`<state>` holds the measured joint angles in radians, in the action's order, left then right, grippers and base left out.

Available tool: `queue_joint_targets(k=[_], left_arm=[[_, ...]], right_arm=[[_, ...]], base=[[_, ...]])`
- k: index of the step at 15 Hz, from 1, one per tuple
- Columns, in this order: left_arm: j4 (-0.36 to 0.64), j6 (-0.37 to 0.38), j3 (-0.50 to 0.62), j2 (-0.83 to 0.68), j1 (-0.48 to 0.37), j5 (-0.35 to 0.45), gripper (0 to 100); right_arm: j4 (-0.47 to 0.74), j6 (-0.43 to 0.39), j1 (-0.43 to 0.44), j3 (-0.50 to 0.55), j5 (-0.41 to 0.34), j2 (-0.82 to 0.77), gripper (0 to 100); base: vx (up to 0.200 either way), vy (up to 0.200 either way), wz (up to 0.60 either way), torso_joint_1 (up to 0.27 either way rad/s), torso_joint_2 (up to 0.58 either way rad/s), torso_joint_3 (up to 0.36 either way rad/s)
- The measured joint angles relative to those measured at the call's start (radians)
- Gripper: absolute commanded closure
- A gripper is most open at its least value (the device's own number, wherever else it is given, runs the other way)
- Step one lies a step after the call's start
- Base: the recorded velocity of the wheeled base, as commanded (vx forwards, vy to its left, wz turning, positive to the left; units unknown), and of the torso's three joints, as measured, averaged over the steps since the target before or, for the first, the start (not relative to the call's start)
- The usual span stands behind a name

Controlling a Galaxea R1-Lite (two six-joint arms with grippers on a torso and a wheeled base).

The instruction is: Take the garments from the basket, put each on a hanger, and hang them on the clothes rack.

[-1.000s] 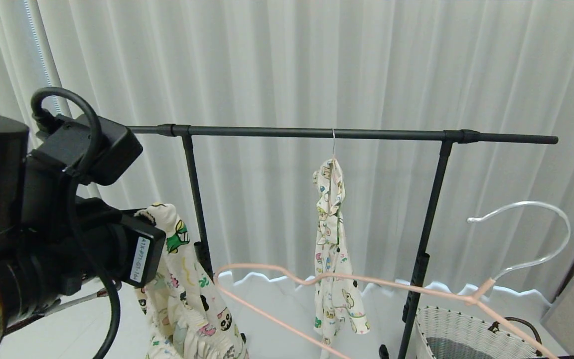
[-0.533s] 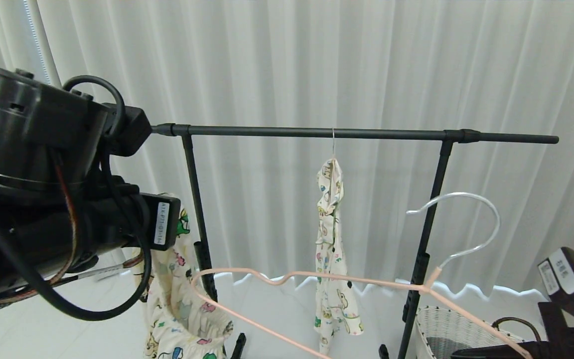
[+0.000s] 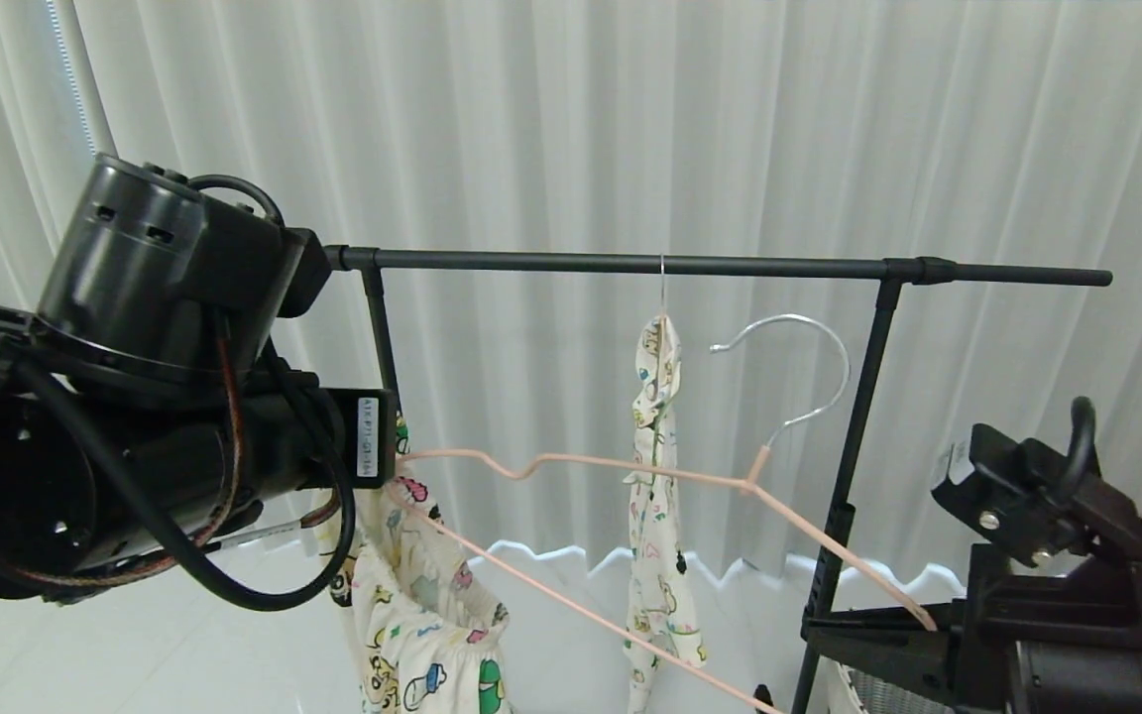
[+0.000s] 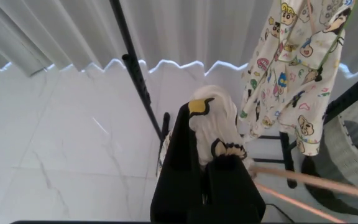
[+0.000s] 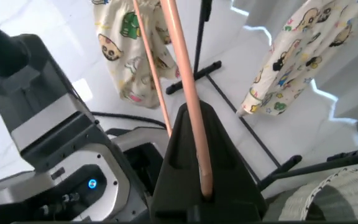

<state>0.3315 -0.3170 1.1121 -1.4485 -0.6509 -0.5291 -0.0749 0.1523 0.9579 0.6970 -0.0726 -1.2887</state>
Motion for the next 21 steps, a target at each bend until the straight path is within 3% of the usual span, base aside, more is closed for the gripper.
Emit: queue_joint_targets(k=[3, 7, 12, 21], left_arm=[[0.0, -0.031, 0.012, -0.013, -0.001, 0.0, 100], [0.0, -0.069, 0.041, -0.026, -0.017, 0.0, 100], [0.0, -0.139, 0.069, -0.029, -0.126, -0.001, 100], [0.0, -0.155, 0.137, -0.027, -0.317, 0.0, 100]], right_arm=[[-0.081, 0.116, 0.071, 0.018, 0.099, -0.079, 100], [-0.117, 0.127, 0.111, 0.049, 0.131, -0.162, 100], [-0.119, 0.137, 0.136, 0.097, 0.156, -0.236, 100], [-0.178, 0.272, 0.251, 0.222, 0.253, -0.37, 100]], base=[[0.0, 0.0, 0.0, 0.0, 0.0, 0.0], [0.0, 0.0, 0.0, 0.0, 0.0, 0.0], [0.0, 0.0, 0.0, 0.0, 0.0, 0.0], [0.0, 0.0, 0.0, 0.0, 0.0, 0.0]])
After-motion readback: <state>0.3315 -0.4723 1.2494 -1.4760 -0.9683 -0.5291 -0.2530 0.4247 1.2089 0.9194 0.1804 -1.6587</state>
